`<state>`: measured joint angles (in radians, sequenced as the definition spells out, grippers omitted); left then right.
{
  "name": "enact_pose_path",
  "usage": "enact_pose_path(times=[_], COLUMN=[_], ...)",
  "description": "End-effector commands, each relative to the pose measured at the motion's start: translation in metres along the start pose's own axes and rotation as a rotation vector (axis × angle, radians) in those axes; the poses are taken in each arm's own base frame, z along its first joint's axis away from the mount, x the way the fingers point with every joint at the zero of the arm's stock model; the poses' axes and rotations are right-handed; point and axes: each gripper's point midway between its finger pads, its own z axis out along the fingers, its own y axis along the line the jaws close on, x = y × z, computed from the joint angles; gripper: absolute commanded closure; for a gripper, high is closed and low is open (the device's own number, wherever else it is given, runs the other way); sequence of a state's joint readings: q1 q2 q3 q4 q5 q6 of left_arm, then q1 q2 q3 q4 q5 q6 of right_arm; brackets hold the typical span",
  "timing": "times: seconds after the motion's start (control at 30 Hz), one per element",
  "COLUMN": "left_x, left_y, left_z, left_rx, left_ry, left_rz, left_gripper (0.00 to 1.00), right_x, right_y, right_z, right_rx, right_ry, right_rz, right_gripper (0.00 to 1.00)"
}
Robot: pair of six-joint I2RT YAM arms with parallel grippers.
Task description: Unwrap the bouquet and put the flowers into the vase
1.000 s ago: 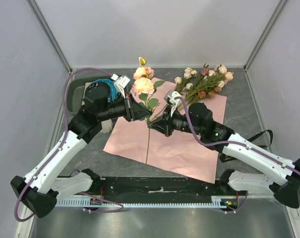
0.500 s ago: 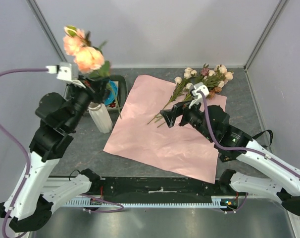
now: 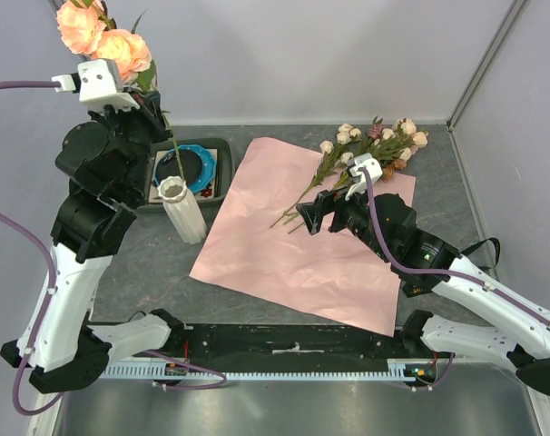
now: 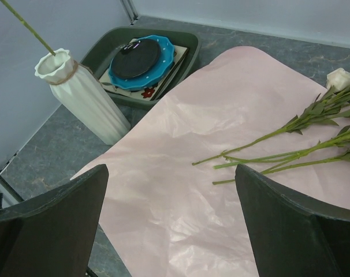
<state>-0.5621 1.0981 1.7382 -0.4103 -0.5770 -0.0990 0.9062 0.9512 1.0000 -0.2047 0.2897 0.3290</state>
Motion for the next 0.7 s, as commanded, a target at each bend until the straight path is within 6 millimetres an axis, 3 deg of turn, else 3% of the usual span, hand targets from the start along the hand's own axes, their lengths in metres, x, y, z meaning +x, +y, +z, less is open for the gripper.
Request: enact_pose_path(times=[0.0,0.3,0.33,0.4,0.43,0.47,0.63,0.67], left_x=[-0.015,0.023,0.037,0.046,0.065,0.072,0.114,0.118], left_y=[0.023,0.036,0.04,0.048,0.051,0.056,0.082,0.086], left_z=[0.001,0.009,0.01,0.008,0.009,0.01,0.003,0.002], left_rx=[-0.113,-0.173,-0.189,-0.214,-0.231,-0.252,-0.34,-0.347], left_ry=[-0.06,-0.034,-0.012,-0.011,0.018,0.022,0.082,0.081], left_rz=[0.048,0.045,0.051,0.016,0.029,0.02,0.004,-0.025], left_gripper=[0.98,0.98,0.98,0.98,0.98,0.98,0.87,0.74], right_x=[-0.005,-0.001,-0.001,0.003,0.003,0.006,0.021,0.026], right_y=[0.0,0.001,0.001,0.0,0.001,0.0,0.001,0.0], right_z=[-0.002,0.001,0.001,0.003,0.003,0.004,0.014,0.018], right_rx=[-0.002,-0.005,-0.006,-0.004,-0.006,-0.002,0.005,0.014], right_ry=[-0.024,-0.009,-0.008,-0.001,0.001,0.009,0.06,0.075], right_rz=[0.004,-0.007,-0.007,-0.008,-0.005,-0.006,0.001,0.006], right_gripper=[0.02,0.02,0.02,0.02,0.02,0.02,0.02,0.02])
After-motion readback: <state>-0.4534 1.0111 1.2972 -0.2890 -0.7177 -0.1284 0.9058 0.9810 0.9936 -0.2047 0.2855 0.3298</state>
